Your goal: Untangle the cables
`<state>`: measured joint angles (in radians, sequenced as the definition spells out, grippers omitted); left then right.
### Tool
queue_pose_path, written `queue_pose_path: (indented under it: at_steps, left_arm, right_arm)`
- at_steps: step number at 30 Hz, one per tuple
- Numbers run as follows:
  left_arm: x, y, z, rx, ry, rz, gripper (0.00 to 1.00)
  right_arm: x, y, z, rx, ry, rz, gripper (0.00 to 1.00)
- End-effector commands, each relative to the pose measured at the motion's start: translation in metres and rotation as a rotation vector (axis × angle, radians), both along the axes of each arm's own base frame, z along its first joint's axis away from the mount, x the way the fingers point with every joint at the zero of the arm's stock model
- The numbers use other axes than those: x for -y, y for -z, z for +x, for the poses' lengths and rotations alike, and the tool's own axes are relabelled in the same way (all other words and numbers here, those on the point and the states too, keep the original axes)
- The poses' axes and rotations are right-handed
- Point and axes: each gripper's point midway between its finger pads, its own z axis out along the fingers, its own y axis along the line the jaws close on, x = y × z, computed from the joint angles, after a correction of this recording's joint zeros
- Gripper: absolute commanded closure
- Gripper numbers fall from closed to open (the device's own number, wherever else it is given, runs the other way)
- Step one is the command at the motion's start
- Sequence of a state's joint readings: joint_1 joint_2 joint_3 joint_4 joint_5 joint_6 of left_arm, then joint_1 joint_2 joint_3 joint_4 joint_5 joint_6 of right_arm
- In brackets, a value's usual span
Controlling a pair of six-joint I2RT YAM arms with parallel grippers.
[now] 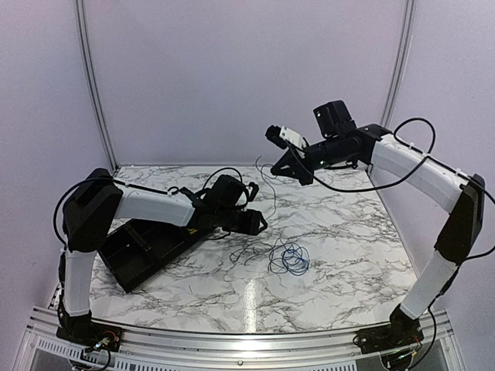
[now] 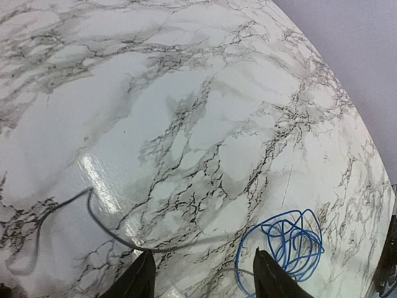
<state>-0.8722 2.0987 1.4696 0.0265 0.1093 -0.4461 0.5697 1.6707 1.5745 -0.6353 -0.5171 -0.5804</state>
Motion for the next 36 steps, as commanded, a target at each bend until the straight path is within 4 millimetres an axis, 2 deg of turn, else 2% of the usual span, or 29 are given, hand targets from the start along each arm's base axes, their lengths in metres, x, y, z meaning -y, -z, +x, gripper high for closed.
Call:
queue_pose_path:
  at_steps: [1,5,6,7,12,16,19,21,23,28,32,36]
  left_arm:
    - [0.023,0.026,-0.009,-0.004,0.073,-0.142,0.52]
    - [0.039,0.040,-0.017,-0.047,0.125,-0.170,0.64]
    - [0.041,0.043,-0.020,-0.055,0.131,-0.174,0.67]
    - [0.043,0.046,-0.023,-0.065,0.136,-0.176,0.69]
    - [0.040,0.074,-0.037,-0.143,0.135,-0.173,0.75]
    - [0.035,0.084,-0.043,-0.171,0.133,-0.168,0.78]
    - [0.034,0.083,-0.043,-0.166,0.129,-0.168,0.78]
    - [0.035,0.077,-0.042,-0.155,0.130,-0.173,0.76]
    - [0.036,0.067,-0.040,-0.128,0.134,-0.181,0.71]
    - [0.032,0.014,-0.031,-0.002,0.132,-0.205,0.57]
    - [0.018,-0.029,-0.030,0.077,0.098,-0.228,0.53]
    - [-0.002,-0.058,-0.035,0.139,0.062,-0.232,0.50]
  right_arm:
    - [-0.006,-0.066,-0.012,0.024,-0.031,0.083,1.00]
    - [-0.009,-0.132,-0.007,0.100,-0.006,0.177,1.00]
    - [-0.009,-0.155,-0.007,0.138,0.001,0.214,1.00]
    - [-0.009,-0.166,-0.005,0.152,0.012,0.234,1.00]
    - [-0.002,-0.257,-0.011,0.282,0.050,0.412,1.00]
    - [0.008,-0.309,-0.018,0.376,0.085,0.534,1.00]
    - [0.019,-0.346,-0.024,0.462,0.112,0.627,1.00]
    - [0.025,-0.361,-0.027,0.515,0.128,0.653,1.00]
    - [0.026,-0.359,-0.023,0.536,0.140,0.636,1.00]
    - [0.025,-0.322,-0.007,0.510,0.183,0.557,1.00]
    - [0.025,-0.285,0.011,0.465,0.223,0.504,1.00]
    - [0.021,-0.250,0.029,0.398,0.249,0.448,1.00]
